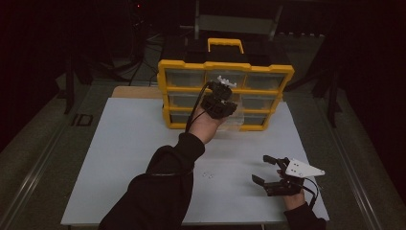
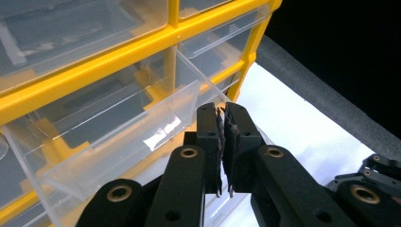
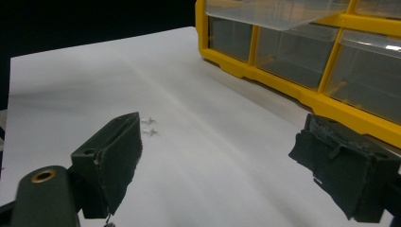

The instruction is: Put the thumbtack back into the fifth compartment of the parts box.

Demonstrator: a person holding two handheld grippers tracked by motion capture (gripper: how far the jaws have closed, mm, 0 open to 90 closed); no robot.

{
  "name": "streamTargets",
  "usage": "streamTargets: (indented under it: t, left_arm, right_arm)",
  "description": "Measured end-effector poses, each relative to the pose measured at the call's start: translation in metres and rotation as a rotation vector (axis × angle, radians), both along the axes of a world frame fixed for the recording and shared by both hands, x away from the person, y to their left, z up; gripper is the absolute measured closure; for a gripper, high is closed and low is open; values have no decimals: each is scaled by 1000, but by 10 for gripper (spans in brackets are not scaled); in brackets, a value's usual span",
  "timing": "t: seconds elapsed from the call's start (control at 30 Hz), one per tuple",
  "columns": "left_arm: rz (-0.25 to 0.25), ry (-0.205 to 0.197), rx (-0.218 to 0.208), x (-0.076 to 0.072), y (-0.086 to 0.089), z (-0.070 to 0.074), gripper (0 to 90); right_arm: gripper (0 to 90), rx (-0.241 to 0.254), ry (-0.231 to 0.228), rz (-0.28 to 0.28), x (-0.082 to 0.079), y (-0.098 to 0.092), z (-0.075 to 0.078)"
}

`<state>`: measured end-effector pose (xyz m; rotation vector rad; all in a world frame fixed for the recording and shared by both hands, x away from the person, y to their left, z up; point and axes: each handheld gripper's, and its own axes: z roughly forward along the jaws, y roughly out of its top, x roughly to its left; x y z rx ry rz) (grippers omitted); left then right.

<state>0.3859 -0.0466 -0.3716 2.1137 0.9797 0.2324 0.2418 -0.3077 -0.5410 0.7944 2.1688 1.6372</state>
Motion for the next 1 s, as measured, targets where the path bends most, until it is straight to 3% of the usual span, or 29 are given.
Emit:
streamTargets:
  t: [0.23, 0.43, 0.77, 1.0]
  left_arm:
    - [4, 19, 24, 3, -7, -7, 844]
    - [11, 10, 35, 4, -10, -8, 812]
    - [16, 24, 4, 5, -4, 1, 494]
    - [24, 31, 16, 1, -1, 7, 172]
  right_arm:
    - [136, 0, 1, 1, 0, -1, 0]
    - [136, 0, 5, 0, 1, -1, -1]
    - [136, 1, 6, -1, 0, -1, 0]
    - [136, 0, 4, 0, 0, 0, 0]
